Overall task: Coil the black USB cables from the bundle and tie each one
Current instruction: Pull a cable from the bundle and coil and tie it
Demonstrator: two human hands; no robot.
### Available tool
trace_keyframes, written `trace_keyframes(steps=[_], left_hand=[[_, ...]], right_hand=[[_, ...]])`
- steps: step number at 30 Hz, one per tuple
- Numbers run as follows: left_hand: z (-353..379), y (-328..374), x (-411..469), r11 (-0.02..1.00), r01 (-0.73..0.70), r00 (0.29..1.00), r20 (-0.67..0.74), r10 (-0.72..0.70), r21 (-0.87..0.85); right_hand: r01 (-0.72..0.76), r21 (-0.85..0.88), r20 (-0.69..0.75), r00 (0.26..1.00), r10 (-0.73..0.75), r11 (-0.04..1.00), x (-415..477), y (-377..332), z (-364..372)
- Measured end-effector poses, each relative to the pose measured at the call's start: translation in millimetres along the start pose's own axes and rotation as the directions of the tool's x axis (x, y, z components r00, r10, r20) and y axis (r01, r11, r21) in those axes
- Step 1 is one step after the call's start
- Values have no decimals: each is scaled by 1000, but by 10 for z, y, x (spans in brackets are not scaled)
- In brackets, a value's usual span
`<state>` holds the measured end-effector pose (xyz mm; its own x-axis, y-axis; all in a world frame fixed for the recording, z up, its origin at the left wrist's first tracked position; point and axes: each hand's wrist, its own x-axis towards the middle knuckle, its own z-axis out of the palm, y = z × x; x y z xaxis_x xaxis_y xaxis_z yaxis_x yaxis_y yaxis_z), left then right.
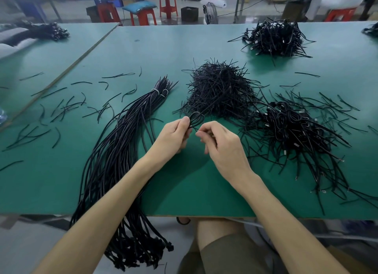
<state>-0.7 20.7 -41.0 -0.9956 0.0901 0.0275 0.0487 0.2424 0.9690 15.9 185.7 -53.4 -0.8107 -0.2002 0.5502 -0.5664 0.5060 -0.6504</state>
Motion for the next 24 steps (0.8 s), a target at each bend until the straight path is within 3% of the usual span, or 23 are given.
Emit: trace_keyframes(steps=[5, 8, 12, 15, 20, 24], left_hand=[[-37, 8, -7, 992, 43, 998, 56, -36, -122], [-75, 22, -14, 977, 96, 981, 183, -61, -191], [-99, 24, -17, 985, 114, 964, 255, -78, -129], [-83, 8, -25, 990, 124, 962, 254, -103, -67], [-48, 19, -36, 993, 115, 960, 259, -105, -22], [-35, 53, -46, 993, 103, 968, 234, -88, -53]], right_hand=[[-29, -45, 45, 998, 31, 999, 18, 70, 48], [-106, 72, 99, 990, 99, 992, 56, 103, 42], [-228, 308, 173, 968, 181, 924, 115, 138, -12], [-203, 329, 248, 961, 123, 922, 116, 150, -14], [-324, 450, 257, 939, 227, 832, 136, 177, -44], [-318, 422, 271, 938, 216, 849, 125, 173, -44]])
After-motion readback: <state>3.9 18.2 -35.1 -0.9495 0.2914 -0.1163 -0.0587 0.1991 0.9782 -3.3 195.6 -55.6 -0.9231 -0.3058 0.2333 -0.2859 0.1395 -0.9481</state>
